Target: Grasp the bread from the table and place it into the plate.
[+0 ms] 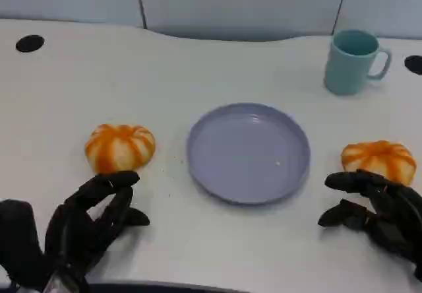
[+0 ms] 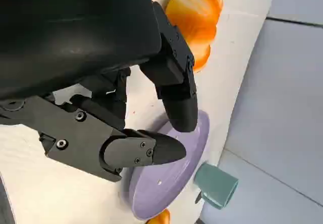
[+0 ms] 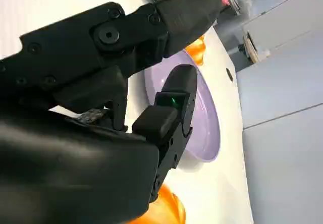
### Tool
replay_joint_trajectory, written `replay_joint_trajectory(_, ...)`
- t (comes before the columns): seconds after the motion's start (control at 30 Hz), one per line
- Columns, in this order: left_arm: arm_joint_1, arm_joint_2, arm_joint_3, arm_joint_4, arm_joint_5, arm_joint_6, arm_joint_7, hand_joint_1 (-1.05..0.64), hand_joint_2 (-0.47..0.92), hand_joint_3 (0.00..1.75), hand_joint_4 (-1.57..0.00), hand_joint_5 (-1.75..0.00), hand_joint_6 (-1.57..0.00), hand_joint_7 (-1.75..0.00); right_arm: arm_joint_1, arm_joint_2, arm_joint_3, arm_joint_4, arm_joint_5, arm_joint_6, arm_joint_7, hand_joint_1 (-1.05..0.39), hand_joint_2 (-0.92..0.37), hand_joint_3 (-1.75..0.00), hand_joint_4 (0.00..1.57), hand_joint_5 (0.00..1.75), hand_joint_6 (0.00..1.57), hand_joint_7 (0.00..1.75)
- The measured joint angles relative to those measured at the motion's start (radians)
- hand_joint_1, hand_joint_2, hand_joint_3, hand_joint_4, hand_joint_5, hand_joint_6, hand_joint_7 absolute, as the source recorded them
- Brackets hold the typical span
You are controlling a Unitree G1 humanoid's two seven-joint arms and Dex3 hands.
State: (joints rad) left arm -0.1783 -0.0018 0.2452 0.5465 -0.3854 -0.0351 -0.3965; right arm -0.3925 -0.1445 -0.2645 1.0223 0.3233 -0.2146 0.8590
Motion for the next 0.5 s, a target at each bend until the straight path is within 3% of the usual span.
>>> replay_joint_trajectory(0.5,-0.001,-0.001,0.007,0.001,-0.003,0.004,-0.003,-0.44,0.70,0.51,-0.63,-1.48,-0.70,-0.90,0.003,0.000,0.001,-0.011,0.000,0.011,-0.001,-0.41,-0.92,-0.07,0.64,1.09,0.81,0.55)
